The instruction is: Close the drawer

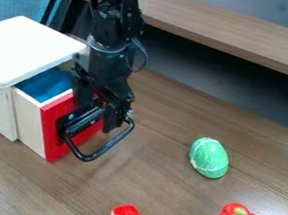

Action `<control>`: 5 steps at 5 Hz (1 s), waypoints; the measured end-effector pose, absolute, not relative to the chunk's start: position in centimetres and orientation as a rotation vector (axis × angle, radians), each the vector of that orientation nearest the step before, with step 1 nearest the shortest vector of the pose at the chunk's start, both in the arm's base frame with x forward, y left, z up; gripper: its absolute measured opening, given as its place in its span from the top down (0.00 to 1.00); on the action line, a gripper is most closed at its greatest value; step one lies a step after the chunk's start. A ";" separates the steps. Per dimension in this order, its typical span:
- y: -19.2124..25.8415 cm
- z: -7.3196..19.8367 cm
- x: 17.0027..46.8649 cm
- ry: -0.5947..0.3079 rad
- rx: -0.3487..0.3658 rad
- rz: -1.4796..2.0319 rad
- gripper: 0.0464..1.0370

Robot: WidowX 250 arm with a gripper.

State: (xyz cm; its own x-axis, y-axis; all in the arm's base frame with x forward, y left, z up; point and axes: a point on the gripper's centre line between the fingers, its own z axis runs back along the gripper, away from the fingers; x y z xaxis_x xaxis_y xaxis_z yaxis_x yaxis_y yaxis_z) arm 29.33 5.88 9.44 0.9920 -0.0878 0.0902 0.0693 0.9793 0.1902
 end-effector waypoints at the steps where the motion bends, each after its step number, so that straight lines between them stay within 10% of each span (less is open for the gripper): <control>1: 7.3 9.5 29.2 -0.102 0.220 -0.053 0.04; 5: 11.1 9.5 28.4 -0.069 0.411 -0.045 0.04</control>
State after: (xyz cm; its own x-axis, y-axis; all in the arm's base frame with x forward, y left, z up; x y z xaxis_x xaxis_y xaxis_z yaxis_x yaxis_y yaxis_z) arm 28.41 11.06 9.46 0.9967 -0.0580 0.0576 0.0302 0.9158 0.4004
